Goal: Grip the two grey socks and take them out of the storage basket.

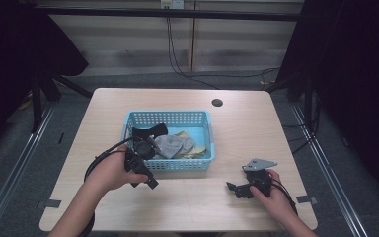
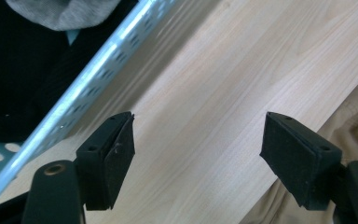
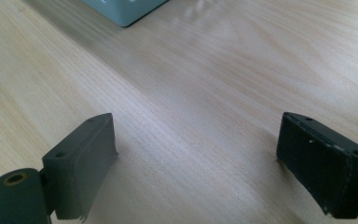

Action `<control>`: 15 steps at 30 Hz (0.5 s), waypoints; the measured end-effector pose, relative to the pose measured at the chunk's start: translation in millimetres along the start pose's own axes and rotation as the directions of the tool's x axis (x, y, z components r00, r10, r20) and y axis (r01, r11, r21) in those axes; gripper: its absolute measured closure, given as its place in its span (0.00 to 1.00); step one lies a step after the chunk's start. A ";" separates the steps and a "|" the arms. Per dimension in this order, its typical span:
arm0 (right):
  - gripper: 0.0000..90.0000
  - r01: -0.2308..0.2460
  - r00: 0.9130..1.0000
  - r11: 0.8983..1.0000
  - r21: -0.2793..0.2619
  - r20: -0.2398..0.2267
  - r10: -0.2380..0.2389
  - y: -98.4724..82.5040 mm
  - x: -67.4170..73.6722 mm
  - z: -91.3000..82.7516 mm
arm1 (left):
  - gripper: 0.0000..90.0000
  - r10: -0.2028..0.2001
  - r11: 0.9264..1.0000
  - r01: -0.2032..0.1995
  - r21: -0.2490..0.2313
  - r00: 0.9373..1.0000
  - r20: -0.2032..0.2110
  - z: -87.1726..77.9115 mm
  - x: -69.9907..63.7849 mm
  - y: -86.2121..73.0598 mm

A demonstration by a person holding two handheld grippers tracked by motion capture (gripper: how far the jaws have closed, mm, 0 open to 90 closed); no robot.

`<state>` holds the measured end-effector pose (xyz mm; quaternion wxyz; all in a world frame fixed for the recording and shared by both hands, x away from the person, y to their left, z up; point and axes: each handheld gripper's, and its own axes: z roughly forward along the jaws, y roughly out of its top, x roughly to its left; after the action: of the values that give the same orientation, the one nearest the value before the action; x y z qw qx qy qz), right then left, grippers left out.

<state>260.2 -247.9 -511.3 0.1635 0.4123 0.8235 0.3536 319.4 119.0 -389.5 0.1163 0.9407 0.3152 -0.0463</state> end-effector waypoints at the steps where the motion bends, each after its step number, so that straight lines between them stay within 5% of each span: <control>1: 0.12 0.000 1.000 1.000 0.000 0.000 0.000 0.0 0.0 0.0 | 0.28 0.000 1.000 0.000 0.000 1.000 0.000 0.0 0.0 0.0; 15: 0.12 -0.004 1.000 1.000 -0.003 -0.001 0.004 0.1 0.2 0.2 | 0.28 -0.047 0.999 0.047 -0.014 0.999 0.007 -22.4 17.6 20.9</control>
<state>260.2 -247.6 -511.4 0.1633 0.4135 0.8222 0.3554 346.3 118.7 -366.7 0.1229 0.9320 0.3373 -0.0501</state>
